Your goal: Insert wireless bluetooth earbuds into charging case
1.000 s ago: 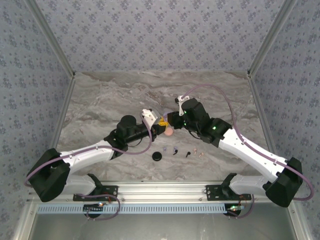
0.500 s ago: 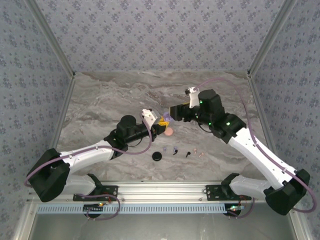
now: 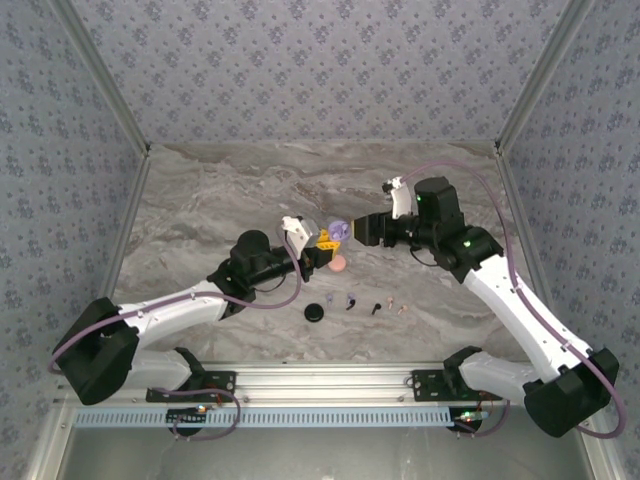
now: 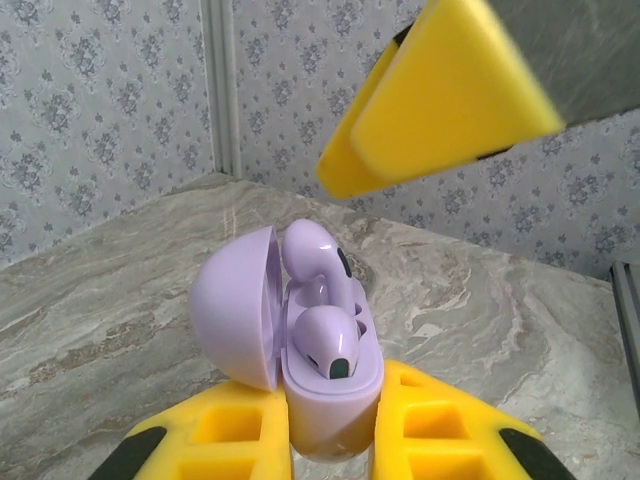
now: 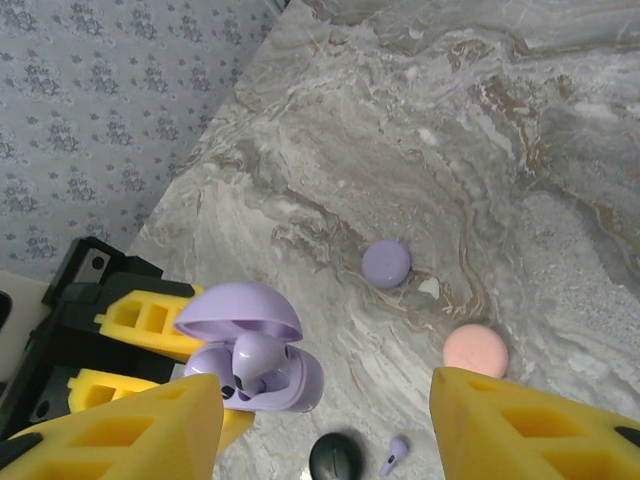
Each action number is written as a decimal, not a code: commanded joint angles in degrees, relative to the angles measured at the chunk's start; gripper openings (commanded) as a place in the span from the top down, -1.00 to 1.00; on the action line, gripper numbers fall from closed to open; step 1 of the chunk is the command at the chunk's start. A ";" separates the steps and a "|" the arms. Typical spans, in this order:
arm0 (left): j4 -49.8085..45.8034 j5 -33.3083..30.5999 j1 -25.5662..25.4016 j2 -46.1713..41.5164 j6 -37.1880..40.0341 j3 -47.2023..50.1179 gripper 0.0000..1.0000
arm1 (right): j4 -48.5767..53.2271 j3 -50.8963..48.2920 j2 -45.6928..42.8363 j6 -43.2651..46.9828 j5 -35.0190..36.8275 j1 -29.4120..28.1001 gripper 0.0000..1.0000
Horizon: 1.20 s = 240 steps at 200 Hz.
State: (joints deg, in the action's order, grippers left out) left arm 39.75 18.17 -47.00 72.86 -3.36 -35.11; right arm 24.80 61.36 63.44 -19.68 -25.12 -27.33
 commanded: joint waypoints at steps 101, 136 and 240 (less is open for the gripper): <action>2.62 1.43 -0.26 -1.14 -0.54 -0.86 1.00 | -4.60 1.08 4.04 -2.11 -8.55 -0.19 -0.18; 2.35 1.34 -0.23 -1.23 -0.34 -1.01 1.00 | -4.82 1.70 4.76 -1.34 -9.82 -0.79 -0.16; 1.30 -0.33 -0.28 -1.14 -0.12 -1.26 1.00 | -2.56 2.64 4.26 0.59 -8.38 -2.32 -0.04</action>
State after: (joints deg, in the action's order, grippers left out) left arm 40.10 18.41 -47.00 72.82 -3.70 -35.11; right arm 20.88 62.24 68.05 -20.45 -33.78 -29.19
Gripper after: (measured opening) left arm 0.184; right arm 0.519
